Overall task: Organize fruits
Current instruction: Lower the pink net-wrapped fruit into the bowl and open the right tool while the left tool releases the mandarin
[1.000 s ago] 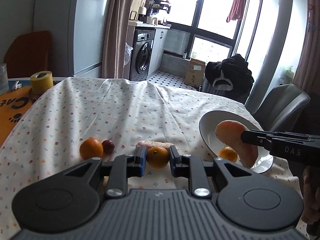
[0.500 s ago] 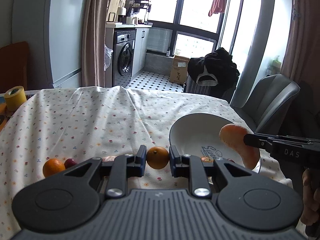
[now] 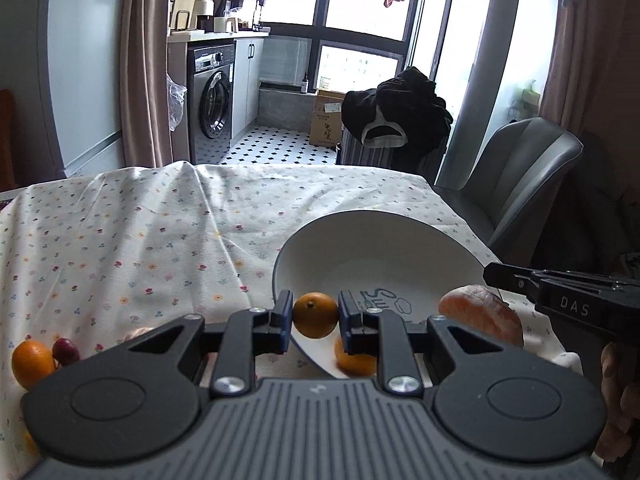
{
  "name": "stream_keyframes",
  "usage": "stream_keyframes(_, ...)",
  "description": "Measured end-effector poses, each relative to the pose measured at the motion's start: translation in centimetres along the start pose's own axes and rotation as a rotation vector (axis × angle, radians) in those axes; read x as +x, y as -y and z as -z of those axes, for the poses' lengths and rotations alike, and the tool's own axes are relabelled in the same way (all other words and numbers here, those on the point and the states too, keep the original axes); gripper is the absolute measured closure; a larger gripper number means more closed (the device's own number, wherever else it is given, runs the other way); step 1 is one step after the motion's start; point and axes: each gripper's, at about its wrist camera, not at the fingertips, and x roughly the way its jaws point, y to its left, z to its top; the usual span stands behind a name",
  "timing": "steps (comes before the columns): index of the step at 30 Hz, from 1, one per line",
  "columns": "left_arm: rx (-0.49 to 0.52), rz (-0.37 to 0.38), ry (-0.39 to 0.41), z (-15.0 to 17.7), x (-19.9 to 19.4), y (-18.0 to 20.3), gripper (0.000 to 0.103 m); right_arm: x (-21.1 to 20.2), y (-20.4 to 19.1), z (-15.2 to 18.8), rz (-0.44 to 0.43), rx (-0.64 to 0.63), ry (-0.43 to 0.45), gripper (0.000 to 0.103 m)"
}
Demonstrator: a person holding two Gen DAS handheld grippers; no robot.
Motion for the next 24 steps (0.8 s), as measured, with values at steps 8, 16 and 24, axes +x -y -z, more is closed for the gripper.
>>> stream_keyframes(8,0.033,-0.013,-0.056,0.0,2.7,0.4,0.081,0.2,0.6,1.2,-0.01,0.094,0.014,0.097)
stream_keyframes(16,0.03,-0.02,-0.06,0.1,2.6,0.6,0.081,0.0,-0.3,2.3,-0.044,0.093,0.01,0.09)
stream_keyframes(24,0.005,-0.01,-0.031,-0.4,0.6,0.0,0.076,-1.1,-0.5,2.7,-0.037,0.11,0.03,0.069)
